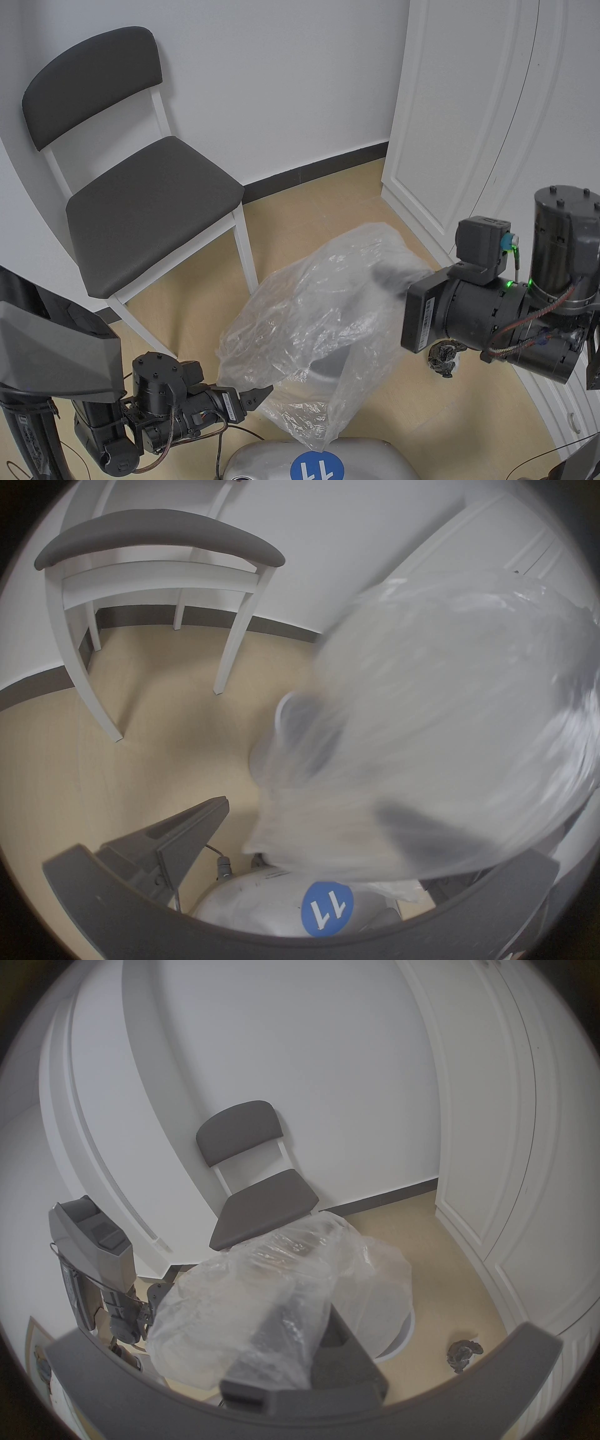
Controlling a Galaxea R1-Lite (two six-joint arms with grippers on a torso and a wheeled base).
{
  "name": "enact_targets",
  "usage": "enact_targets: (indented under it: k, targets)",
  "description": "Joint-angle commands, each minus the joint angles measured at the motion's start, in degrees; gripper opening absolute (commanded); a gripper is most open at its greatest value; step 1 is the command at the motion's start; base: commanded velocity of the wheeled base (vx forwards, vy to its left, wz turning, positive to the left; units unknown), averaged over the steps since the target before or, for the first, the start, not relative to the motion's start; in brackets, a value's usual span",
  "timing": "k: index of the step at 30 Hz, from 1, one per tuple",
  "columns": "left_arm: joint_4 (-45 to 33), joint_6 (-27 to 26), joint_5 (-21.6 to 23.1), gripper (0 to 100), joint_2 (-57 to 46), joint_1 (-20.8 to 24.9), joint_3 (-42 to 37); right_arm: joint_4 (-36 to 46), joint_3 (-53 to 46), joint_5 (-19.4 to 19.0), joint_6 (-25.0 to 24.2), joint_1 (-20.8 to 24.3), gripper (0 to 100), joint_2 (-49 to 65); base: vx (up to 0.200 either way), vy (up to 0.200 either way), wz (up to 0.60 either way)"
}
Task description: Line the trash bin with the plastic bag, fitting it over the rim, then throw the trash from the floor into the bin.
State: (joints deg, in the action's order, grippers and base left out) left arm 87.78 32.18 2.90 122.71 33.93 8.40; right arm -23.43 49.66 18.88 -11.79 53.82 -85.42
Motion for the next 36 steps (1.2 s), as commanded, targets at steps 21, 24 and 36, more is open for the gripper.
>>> enact_targets:
  k: [21, 24, 36]
  targets:
    - [0.19, 1.74, -0.35, 100, 2.97, -2.73, 4.17, 0.23, 1.84, 0.01, 1.24, 0.14, 0, 2.01, 0.0, 0.0, 0.0]
    - [0.19, 2.89, -0.35, 100, 2.97, -2.73, 4.78, 0.23, 1.84, 0.01, 1.24, 0.32, 0, 2.01, 0.0, 0.0, 0.0]
    - [0.19, 3.15, -0.62, 100, 2.97, -2.73, 5.05, 0.23, 1.84, 0.01, 1.24, 0.32, 0, 2.01, 0.0, 0.0, 0.0]
